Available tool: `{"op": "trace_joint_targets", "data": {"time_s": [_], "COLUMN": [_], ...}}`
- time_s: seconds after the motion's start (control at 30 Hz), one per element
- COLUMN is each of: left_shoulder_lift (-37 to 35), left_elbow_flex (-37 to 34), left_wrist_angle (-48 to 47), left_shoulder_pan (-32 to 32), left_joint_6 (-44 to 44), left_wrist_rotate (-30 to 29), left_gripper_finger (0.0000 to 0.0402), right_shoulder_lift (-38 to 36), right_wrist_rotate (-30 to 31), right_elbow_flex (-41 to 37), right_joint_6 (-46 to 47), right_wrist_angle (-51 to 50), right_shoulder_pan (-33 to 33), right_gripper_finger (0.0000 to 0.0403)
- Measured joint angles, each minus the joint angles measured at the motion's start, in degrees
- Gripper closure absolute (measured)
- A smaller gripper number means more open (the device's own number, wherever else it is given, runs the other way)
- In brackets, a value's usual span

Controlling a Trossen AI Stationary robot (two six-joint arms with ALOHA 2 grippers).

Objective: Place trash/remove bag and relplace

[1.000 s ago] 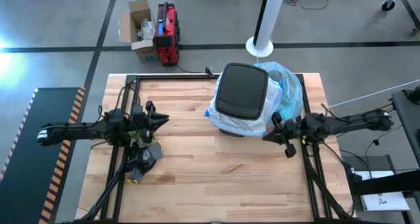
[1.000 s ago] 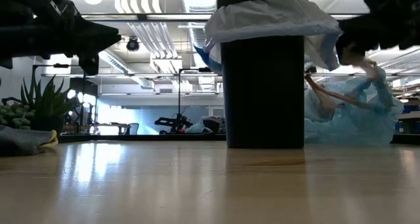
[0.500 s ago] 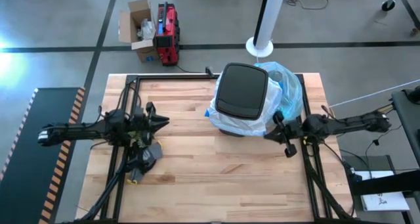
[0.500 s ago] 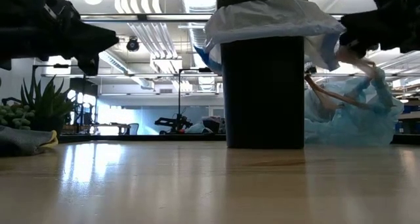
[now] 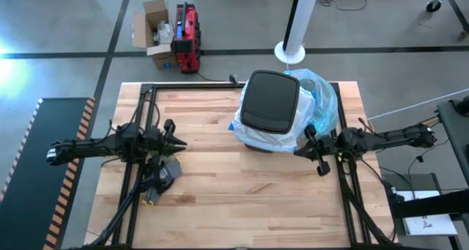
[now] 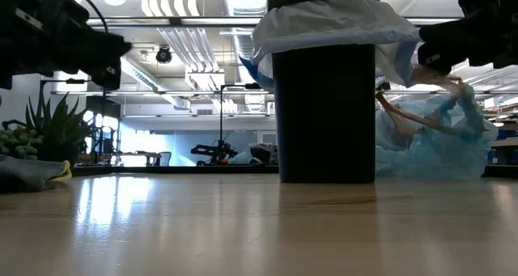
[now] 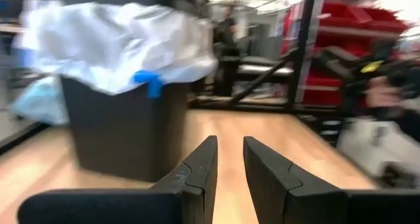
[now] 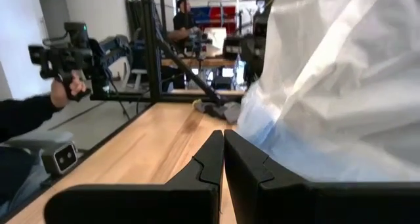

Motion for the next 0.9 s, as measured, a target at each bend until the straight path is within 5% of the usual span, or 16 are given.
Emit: {"op": "trace_joint_targets", "data": {"time_s": [0.23, 0.4, 0.57, 0.9], "left_shoulder_lift": [-1.7, -5.1, -9.3, -9.5], "left_elbow_flex": [0.0, 0.0, 0.0, 0.3], "left_wrist_angle": [-2.5, -6.5, -10.1, -10.8], "left_shoulder_pan": [0.0, 0.0, 0.0, 0.0], "left_joint_6": [2.8, 2.3, 2.2, 5.6], "left_wrist_rotate": [-5.8, -7.3, -7.5, -10.0], "left_gripper_finger": [0.0342, 0.0342, 0.0342, 0.0342], "right_shoulder_lift": [-0.6, -2.5, -3.2, -2.5], "right_wrist_rotate": [0.5, 6.2, -1.7, 1.8], "right_elbow_flex": [0.0, 0.0, 0.0, 0.0], "right_joint_6": [-1.5, -2.1, -0.9, -1.5], "right_wrist_angle": [0.8, -2.0, -1.8, -2.9], "right_shoulder_pan": [0.0, -0.3, -0.4, -0.4], "right_gripper_finger": [0.0403, 0.0403, 0.0403, 0.0403]}}
